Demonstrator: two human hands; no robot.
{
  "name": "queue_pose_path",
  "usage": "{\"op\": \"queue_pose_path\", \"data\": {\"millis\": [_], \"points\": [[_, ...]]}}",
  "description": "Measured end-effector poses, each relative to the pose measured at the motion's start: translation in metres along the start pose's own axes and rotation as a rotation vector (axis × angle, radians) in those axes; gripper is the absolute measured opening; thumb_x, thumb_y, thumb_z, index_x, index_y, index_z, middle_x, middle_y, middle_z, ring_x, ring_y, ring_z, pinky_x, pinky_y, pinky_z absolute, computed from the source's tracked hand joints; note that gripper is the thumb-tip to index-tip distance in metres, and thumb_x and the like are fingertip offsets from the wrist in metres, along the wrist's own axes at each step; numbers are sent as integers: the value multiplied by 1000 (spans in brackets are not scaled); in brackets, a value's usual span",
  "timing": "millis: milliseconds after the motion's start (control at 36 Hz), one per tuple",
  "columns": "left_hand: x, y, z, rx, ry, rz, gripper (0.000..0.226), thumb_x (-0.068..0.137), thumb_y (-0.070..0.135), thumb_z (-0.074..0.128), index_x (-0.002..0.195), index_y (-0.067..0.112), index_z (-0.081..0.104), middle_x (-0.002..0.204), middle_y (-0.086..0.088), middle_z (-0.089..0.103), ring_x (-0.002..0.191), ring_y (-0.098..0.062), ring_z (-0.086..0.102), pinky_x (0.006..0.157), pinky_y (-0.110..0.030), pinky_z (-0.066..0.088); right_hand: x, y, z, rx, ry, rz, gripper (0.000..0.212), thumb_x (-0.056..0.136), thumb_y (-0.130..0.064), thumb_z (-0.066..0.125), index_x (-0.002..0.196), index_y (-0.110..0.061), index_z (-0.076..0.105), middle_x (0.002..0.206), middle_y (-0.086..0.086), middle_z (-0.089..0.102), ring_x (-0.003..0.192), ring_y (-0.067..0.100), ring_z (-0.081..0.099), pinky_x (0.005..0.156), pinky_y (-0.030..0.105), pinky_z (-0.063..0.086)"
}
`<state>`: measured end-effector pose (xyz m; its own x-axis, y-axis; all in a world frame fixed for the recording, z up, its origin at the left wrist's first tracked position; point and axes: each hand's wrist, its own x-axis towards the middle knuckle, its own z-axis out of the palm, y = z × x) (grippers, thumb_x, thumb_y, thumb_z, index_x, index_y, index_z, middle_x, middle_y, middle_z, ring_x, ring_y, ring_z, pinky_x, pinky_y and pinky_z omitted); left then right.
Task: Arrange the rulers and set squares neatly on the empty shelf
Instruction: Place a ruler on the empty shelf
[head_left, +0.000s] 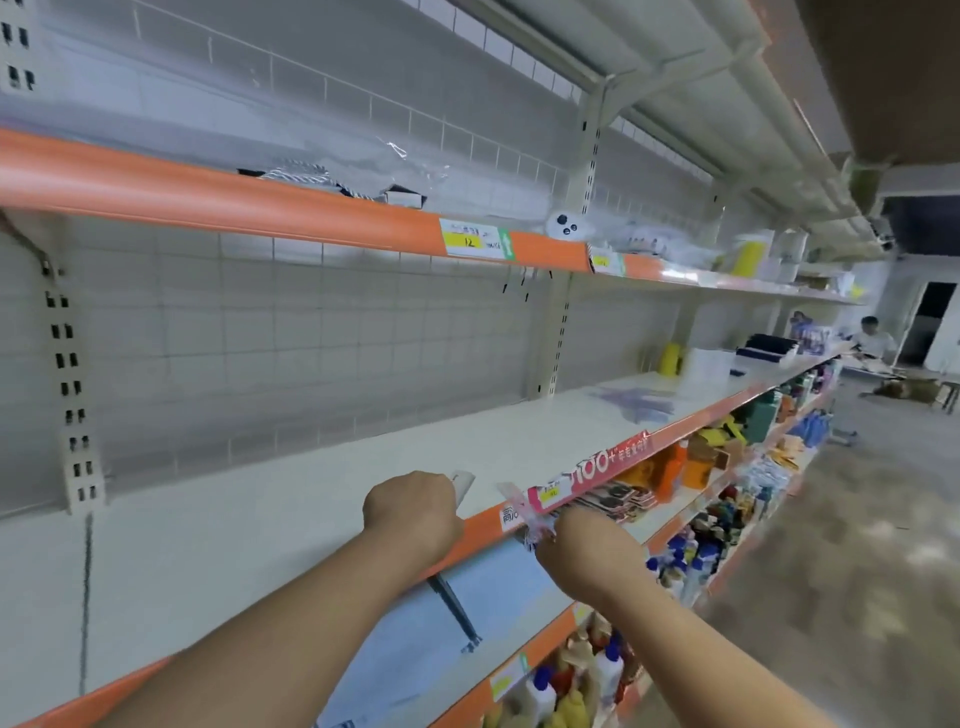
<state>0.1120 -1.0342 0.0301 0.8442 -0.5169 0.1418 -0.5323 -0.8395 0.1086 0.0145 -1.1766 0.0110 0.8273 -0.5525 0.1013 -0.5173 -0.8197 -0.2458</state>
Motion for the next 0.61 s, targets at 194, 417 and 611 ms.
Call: {"op": "queue_pose_path", "data": {"millis": [194, 417, 611], "points": [[31, 63, 9, 7, -3, -68, 17, 90, 22, 48, 75, 20, 40, 97, -2, 57, 85, -24, 51, 70, -25, 39, 42, 55, -17, -58, -13, -155, 22, 94, -27, 45, 73, -21, 42, 65, -2, 41, 70, 21, 47, 52, 25, 32], [88, 120, 28, 48, -2, -86, 12, 88, 27, 53, 96, 18, 56, 95, -1, 59, 88, -23, 58, 68, -25, 40, 94, 116, -22, -40, -39, -158, 34, 92, -24, 48, 61, -25, 34, 67, 1, 45, 66, 23, 49, 53, 24, 36], [159, 164, 48, 71, -2, -43, 9, 87, 28, 53, 90, 19, 51, 80, 4, 47, 77, -21, 50, 66, -24, 40, 167, 173, -13, -45, -8, -105, 26, 91, -32, 48, 69, -19, 47, 69, -1, 50, 61, 18, 49, 47, 23, 32]]}}
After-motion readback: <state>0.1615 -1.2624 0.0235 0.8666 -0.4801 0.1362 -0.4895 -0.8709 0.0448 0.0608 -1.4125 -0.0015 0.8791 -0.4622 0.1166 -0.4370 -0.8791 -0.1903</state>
